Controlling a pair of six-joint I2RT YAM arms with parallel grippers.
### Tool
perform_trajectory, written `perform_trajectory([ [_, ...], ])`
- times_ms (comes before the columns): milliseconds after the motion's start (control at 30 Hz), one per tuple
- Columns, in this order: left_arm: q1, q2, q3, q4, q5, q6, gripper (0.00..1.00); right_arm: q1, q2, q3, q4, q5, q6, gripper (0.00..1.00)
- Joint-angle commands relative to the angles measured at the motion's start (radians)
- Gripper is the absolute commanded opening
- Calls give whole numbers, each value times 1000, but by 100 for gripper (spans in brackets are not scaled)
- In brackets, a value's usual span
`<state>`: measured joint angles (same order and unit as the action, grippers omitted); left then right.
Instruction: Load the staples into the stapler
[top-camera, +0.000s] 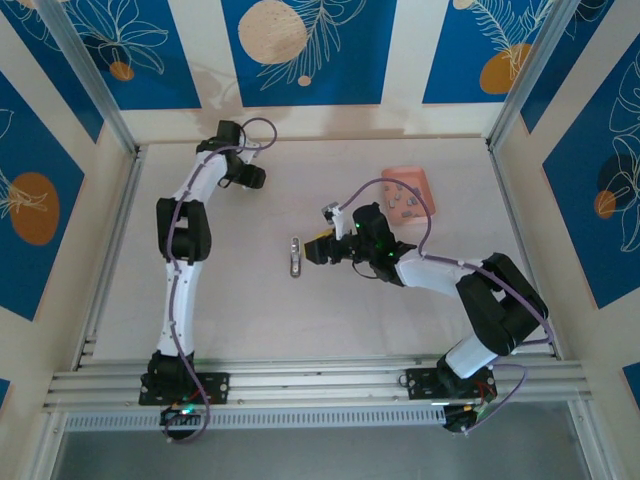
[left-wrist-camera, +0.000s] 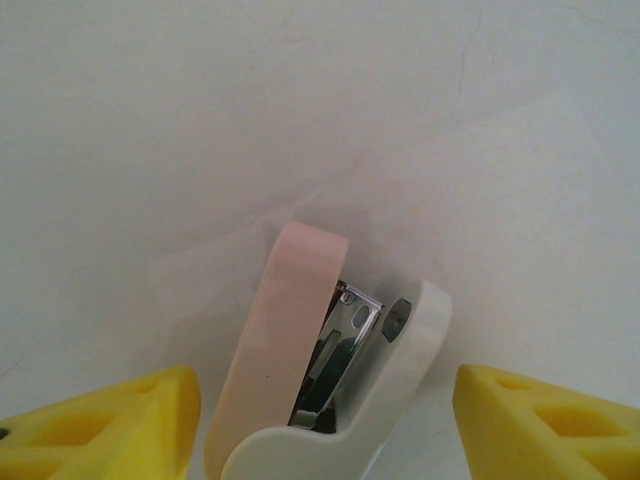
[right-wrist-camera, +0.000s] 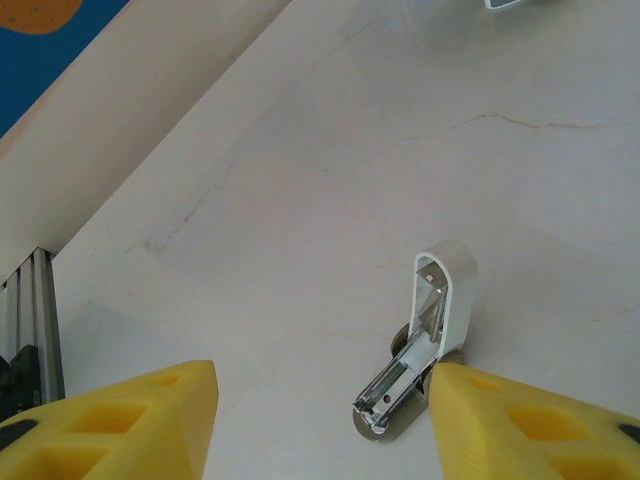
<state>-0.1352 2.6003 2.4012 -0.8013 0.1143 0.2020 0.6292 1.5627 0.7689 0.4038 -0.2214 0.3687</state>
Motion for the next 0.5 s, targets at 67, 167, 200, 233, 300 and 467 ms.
perform_trajectory([
  [67,8,43,78,-98,-7,24,64,7,16,35,20,-12,7,58],
  [167,6,46,80,-107,-25,21,59,7,19,37,20,-12,6,58],
  [200,7,47,80,-107,-30,22,57,7,20,36,21,-11,4,58],
  [233,7,47,82,-110,-34,21,55,6,22,38,21,-12,6,58],
  [300,8,48,82,-112,-36,21,54,6,23,37,23,-12,7,58],
  [467,6,53,88,-127,-36,19,50,3,28,34,31,-12,11,58],
])
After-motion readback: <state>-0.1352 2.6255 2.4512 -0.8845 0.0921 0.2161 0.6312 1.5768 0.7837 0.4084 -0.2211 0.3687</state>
